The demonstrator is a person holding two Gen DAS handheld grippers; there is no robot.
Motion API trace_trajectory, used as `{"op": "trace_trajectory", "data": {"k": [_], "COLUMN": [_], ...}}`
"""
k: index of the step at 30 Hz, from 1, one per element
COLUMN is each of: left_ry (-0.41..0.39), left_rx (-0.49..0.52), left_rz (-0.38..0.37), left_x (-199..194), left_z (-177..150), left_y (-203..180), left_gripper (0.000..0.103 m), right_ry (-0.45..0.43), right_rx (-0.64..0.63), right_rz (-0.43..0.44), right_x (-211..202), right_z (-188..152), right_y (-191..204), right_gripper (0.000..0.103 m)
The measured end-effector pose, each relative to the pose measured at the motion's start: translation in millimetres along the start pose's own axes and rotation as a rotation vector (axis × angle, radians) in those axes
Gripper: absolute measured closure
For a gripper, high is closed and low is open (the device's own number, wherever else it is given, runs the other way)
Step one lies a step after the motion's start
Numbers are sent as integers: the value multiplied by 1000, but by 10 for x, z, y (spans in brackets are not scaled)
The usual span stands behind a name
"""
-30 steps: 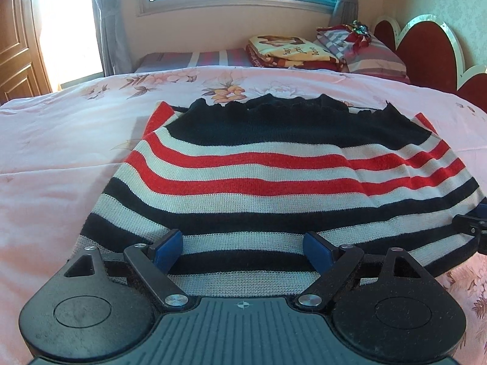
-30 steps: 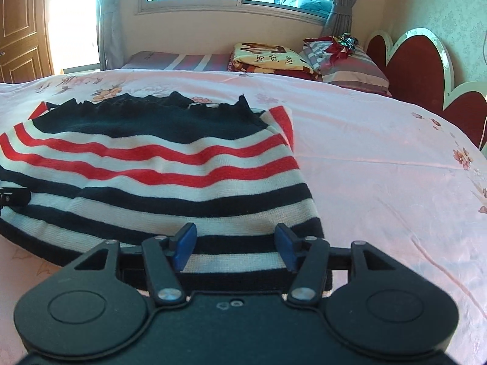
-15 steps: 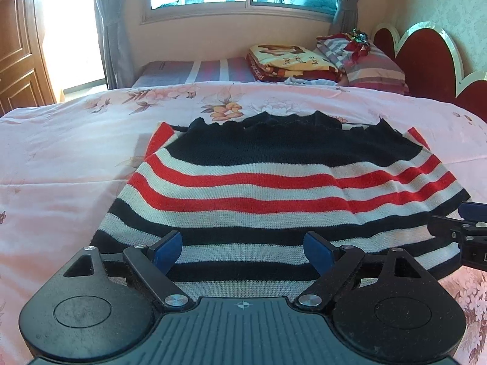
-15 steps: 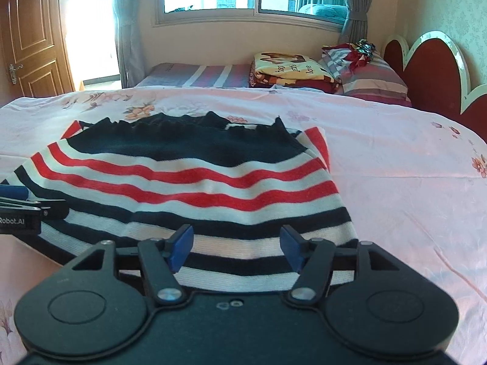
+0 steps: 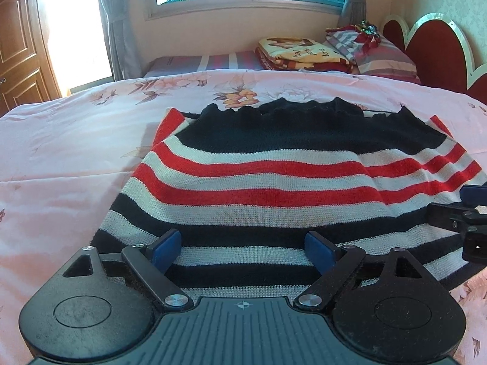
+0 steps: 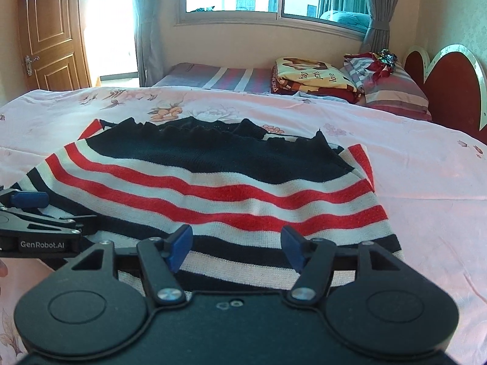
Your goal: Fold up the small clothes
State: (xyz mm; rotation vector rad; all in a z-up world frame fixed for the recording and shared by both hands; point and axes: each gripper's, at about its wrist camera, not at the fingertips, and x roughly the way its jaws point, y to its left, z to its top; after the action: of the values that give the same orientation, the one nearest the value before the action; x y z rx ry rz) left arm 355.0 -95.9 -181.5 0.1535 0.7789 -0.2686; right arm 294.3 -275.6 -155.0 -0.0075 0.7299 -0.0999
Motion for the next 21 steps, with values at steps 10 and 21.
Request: {"op": "trace_trajectory", "data": {"k": [10,21], "left_ry": [15,12], "left_rx": [23,38], "left_rz": [-19,-6], "left_x": [42,59], "left_z": [7,4], "left_y": [18,-18], "left_gripper": [13,9], "right_ry": [75,108], "right_rx": [-11,6], "right_rz": [-49,-74], "right_x": [200,226], "right_z": [-108,-79], "right_y": [-36,-11], "right_gripper": [28,26]}}
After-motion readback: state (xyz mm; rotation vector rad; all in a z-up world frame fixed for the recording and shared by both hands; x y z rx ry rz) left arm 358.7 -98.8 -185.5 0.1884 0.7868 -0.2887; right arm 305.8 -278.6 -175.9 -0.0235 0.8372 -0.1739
